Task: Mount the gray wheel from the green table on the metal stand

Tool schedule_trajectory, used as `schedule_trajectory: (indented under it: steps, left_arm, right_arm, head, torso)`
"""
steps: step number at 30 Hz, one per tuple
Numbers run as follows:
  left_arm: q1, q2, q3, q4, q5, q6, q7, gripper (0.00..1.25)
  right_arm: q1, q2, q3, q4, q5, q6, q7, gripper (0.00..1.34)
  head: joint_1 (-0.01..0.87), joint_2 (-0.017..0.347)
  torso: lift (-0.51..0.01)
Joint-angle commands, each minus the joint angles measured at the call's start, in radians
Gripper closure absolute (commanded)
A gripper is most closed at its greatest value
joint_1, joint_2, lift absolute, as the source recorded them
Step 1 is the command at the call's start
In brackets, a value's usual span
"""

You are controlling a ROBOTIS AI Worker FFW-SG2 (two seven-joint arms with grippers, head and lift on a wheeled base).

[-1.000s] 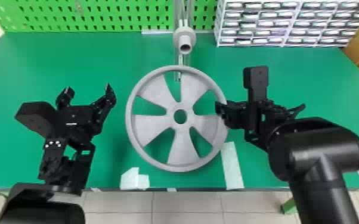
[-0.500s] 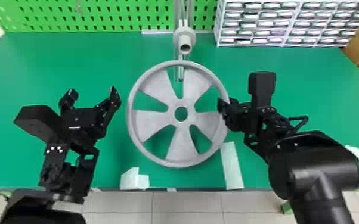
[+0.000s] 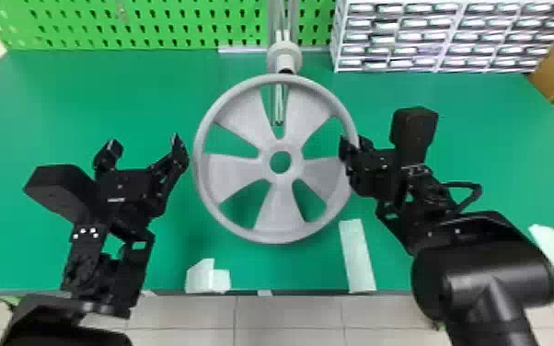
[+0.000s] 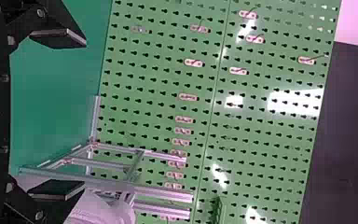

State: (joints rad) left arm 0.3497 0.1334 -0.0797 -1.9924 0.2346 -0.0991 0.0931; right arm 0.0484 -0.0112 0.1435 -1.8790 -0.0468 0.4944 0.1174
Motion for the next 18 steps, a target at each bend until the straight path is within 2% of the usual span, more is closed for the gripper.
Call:
schedule_trajectory:
  steps: [1, 18]
  left_arm:
    - [-0.001, 0.000, 0.000, 0.000, 0.000, 0.004, 0.002, 0.20]
    - [-0.001, 0.000, 0.006, 0.000, 0.023, 0.026, 0.011, 0.20]
  right_arm:
    - [0.016, 0.000, 0.002, 0.005, 0.001, -0.083, -0.021, 1.09]
    - [0.024, 0.000, 0.027, 0.040, -0.028, -0.224, -0.096, 1.09]
  head:
    - [0.868, 0.052]
    - [0.868, 0.052]
  torso:
    - [-0.093]
    - [-0.093]
